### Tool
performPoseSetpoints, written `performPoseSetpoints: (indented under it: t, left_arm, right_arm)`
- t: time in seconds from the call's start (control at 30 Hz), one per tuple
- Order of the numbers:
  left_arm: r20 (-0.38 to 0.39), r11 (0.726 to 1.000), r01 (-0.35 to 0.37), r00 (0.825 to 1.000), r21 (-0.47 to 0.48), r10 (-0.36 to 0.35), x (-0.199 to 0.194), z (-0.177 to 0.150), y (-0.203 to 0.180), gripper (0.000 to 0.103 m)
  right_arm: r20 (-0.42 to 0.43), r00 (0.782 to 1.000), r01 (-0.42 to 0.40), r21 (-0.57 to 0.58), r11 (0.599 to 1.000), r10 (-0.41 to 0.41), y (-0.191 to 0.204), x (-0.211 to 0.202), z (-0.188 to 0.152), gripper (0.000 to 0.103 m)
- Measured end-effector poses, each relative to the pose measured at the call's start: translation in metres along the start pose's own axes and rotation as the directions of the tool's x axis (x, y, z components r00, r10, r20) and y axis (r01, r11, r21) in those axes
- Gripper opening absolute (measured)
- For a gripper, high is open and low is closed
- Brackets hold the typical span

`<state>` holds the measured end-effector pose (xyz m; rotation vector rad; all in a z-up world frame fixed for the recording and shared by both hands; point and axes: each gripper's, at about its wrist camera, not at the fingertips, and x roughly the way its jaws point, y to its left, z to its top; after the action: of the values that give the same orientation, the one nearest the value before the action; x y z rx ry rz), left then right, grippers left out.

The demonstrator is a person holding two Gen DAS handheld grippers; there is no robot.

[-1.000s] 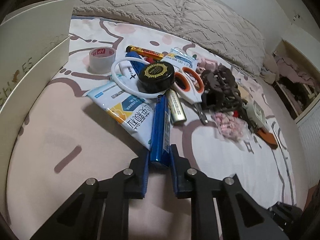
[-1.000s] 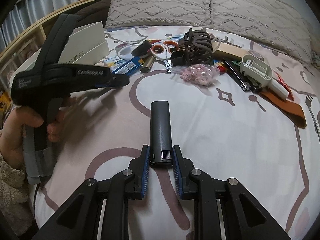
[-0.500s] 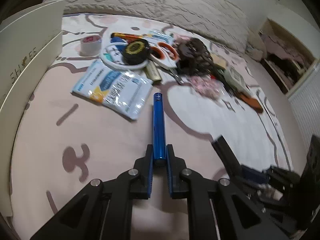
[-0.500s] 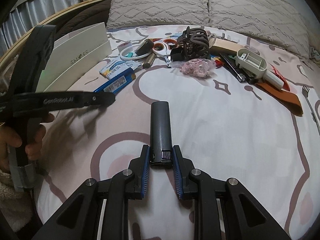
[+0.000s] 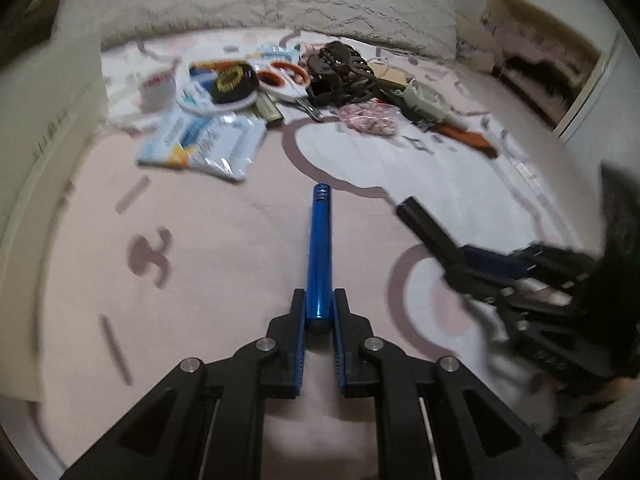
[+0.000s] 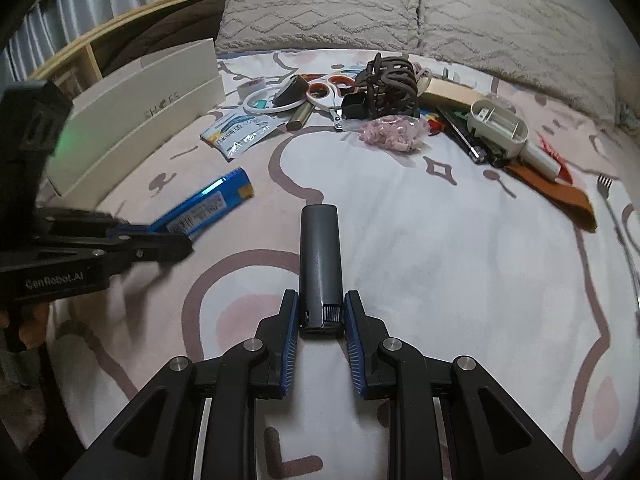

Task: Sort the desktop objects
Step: 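Set the blue lighter on open sheet with left tool while right tool sets down black handle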

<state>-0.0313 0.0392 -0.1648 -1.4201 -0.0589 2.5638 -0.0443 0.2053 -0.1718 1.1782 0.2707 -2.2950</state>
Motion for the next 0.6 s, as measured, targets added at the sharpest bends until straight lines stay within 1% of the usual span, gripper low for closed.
performPoseSetpoints:
  t: [0.03,0.07,0.1,0.13,0.17,0.2,0.23,0.3,0.33,0.37,0.4,0.5,0.53,0.6]
  left_arm:
    - [0.007,0.999,-0.026,1.0,0.027,0.026,0.0,-0.001,-0.004,0.021]
    - [0.015,0.997,-0.051,0.999,0.054,0.05,0.001,-0.001,-0.008,0.037]
    - [0.026,0.994,-0.077,0.997,0.079,0.075,0.001,-0.002,-0.01,0.048]
    - [0.041,0.989,-0.111,0.993,0.101,0.107,0.0,-0.004,-0.012,0.069]
    - [0.058,0.982,-0.145,0.989,0.118,0.139,0.0,-0.004,-0.013,0.08]
    - [0.071,0.975,-0.177,0.983,0.131,0.168,0.0,-0.005,-0.013,0.081]
    - [0.078,0.969,-0.2,0.979,0.142,0.191,0.001,-0.004,-0.012,0.081]
    - [0.079,0.964,-0.222,0.974,0.148,0.212,0.003,-0.004,-0.008,0.083]
    - [0.081,0.962,-0.232,0.972,0.146,0.222,0.003,-0.005,-0.005,0.089]
    - [0.087,0.957,-0.251,0.967,0.143,0.241,0.005,-0.005,-0.002,0.099]
    - [0.096,0.95,-0.277,0.959,0.144,0.266,0.005,-0.005,0.0,0.102]
    - [0.109,0.922,-0.351,0.935,0.164,0.336,0.007,-0.004,0.005,0.103]
    - [0.109,0.917,-0.364,0.931,0.167,0.349,0.007,-0.004,0.007,0.103]
    - [0.103,0.915,-0.367,0.929,0.166,0.354,0.006,-0.003,0.013,0.103]
  right_arm:
    - [0.001,1.0,0.015,-0.014,1.0,-0.015,0.002,0.0,0.0,0.023]
    - [0.001,1.0,0.027,-0.024,0.999,-0.027,0.004,0.0,0.0,0.023]
    - [0.002,0.999,0.034,-0.029,0.999,-0.034,0.005,0.001,0.0,0.023]
    - [0.002,0.999,0.038,-0.03,0.999,-0.037,0.005,0.0,0.0,0.024]
    - [0.002,0.999,0.037,-0.028,0.999,-0.037,0.004,0.0,0.0,0.024]
    - [0.002,0.999,0.038,-0.025,0.999,-0.038,0.002,0.0,0.0,0.025]
    - [0.002,0.999,0.042,-0.024,0.999,-0.042,0.002,0.0,0.001,0.028]
    - [0.004,0.997,0.076,-0.03,0.997,-0.076,0.002,0.0,0.001,0.04]
    - [0.006,0.995,0.102,-0.035,0.994,-0.101,0.002,0.0,0.001,0.056]
    - [0.007,0.992,0.124,-0.039,0.992,-0.124,0.002,0.0,0.001,0.068]
    - [0.007,0.991,0.135,-0.039,0.99,-0.135,0.001,0.0,0.001,0.07]
    - [-0.006,0.99,0.144,-0.02,0.989,-0.144,-0.005,0.001,0.001,0.071]
    - [-0.009,0.989,0.146,-0.013,0.989,-0.146,-0.008,0.001,0.001,0.072]
    - [-0.015,0.988,0.155,0.002,0.988,-0.155,-0.013,0.001,0.001,0.072]
